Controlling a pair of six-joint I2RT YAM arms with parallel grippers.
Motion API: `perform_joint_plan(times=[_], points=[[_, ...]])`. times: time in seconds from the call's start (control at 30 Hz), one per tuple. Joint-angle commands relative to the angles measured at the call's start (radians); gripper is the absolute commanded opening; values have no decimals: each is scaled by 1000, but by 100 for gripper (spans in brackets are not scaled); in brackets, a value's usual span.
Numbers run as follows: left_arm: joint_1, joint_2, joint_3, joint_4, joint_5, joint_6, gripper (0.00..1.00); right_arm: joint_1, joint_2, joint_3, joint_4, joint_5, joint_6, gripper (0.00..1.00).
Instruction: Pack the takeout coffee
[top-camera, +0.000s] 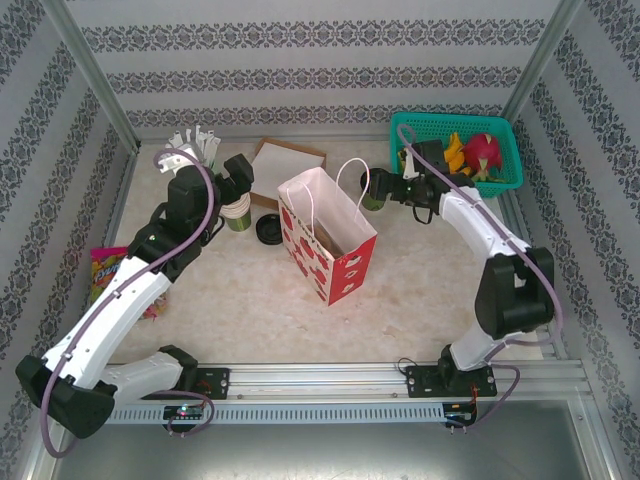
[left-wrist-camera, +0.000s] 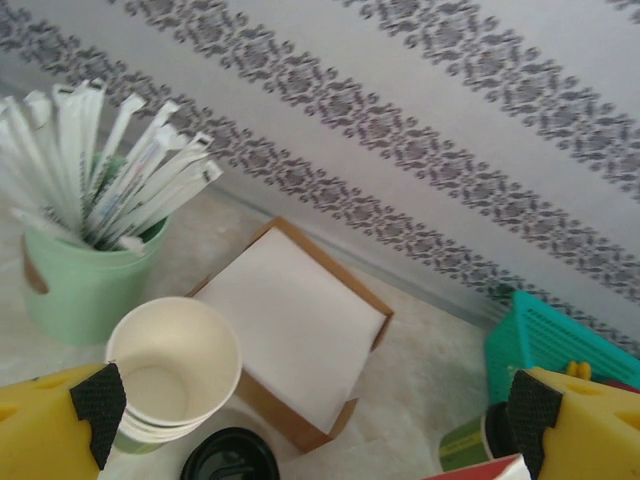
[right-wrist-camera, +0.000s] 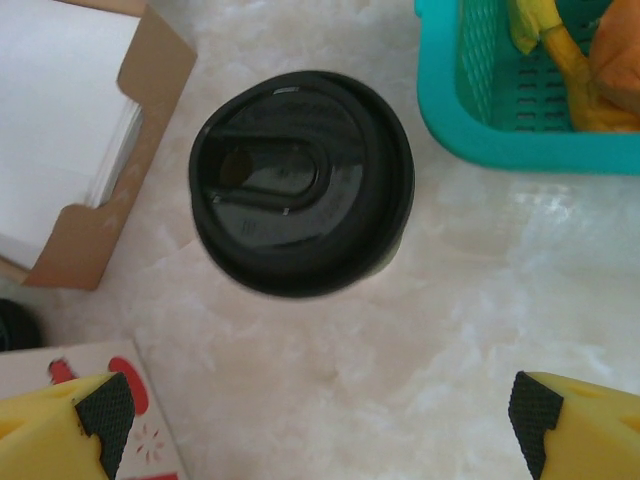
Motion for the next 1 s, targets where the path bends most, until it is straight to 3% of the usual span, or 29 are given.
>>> perform_joint_plan(times=[0.0,0.43,0.97], points=[[12,18,37,-88,-67,-93,100,-1,58,82,29,45,-3,98],[11,129,130,-155,-49,-108,100,68,254,225,-15,142,-23,98],[12,150,149,-176,-66,-89,100,102,367,336,-56,256,-61,98]])
